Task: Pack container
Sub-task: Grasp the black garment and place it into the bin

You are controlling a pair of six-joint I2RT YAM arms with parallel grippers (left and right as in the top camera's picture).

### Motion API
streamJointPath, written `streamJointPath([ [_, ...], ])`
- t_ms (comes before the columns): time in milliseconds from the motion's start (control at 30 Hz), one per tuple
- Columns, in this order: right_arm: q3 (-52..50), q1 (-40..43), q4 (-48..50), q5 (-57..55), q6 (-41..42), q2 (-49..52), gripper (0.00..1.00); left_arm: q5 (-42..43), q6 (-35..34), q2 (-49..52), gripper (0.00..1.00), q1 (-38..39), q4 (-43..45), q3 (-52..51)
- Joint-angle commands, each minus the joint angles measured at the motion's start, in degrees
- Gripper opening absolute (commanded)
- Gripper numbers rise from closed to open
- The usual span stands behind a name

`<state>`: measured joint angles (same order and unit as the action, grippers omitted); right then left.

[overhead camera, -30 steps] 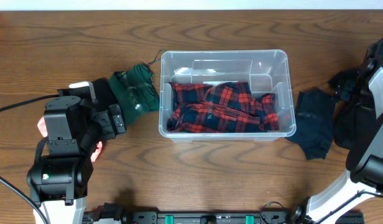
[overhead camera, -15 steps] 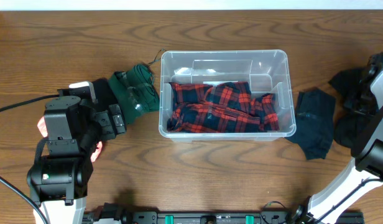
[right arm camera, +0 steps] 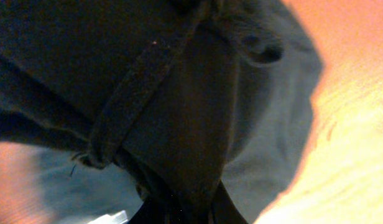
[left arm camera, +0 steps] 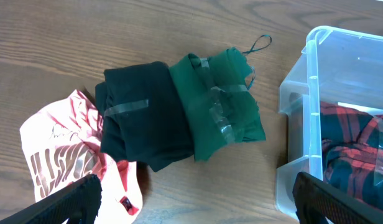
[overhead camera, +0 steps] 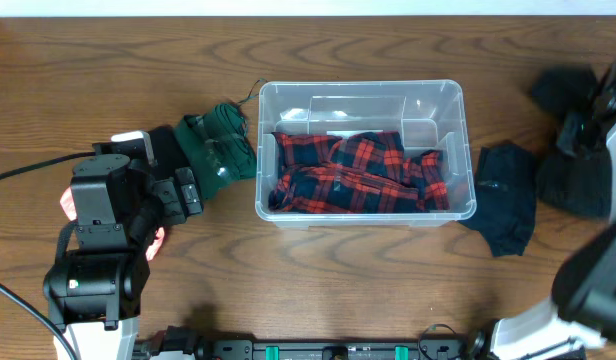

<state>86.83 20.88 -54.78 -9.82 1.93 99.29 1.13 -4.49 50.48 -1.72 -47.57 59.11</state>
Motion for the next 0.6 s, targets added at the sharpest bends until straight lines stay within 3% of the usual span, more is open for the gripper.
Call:
streamJointPath([
  [0, 3.78, -7.80, 0.74, 2.78, -4.48, -11.82, 0.01, -0.04, -0.48, 0.00, 0.98, 0.20, 0.04, 1.22],
  [167, 3.78, -23.69, 0.37, 2.78, -12.07, -19.56, 0.01, -0.04, -0.48, 0.00, 0.98, 0.20, 0.02, 1.22],
  [333, 2.99, -39.74, -0.72, 2.12, -15.32, -19.58, 0.01, -0.04, -0.50, 0.00, 0.98, 0.20, 0.02, 1.14],
  [567, -1.46, -48.28, -4.11, 2.12, -15.82, -14.08, 0.01, -0.04, -0.48, 0.00, 0.98, 0.20, 0.02, 1.14],
])
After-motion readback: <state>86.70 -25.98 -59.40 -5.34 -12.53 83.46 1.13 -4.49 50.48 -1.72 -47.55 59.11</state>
